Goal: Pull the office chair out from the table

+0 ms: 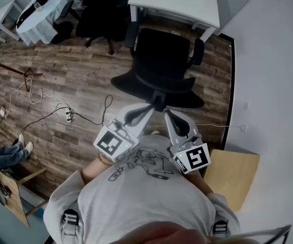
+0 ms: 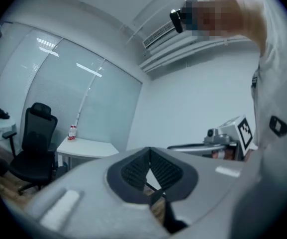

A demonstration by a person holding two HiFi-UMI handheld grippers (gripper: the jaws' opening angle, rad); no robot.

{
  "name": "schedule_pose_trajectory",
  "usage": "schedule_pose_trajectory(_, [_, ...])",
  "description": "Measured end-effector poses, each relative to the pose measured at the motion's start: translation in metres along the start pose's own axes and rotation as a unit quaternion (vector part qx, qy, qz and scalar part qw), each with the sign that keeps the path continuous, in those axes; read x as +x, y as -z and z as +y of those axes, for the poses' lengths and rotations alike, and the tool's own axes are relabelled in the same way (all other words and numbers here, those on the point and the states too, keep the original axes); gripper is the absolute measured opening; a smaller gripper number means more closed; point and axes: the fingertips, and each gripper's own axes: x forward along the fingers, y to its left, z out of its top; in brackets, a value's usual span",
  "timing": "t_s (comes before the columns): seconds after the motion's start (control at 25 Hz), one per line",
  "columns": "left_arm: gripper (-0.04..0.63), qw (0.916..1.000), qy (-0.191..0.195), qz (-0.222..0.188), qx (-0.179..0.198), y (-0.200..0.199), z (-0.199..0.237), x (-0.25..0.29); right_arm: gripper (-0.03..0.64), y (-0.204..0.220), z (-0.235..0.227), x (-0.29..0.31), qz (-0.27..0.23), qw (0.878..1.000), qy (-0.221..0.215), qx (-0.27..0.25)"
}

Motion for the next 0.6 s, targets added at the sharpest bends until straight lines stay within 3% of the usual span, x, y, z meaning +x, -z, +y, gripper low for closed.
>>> schedule_pose_trajectory(0.6, [0.002,0.9999,0.015,0.005,-0.003,0.002,-0.002,0.001,0.006,-0.008,0.005,0.005,-0.01,1.0,-0.008,-0.01])
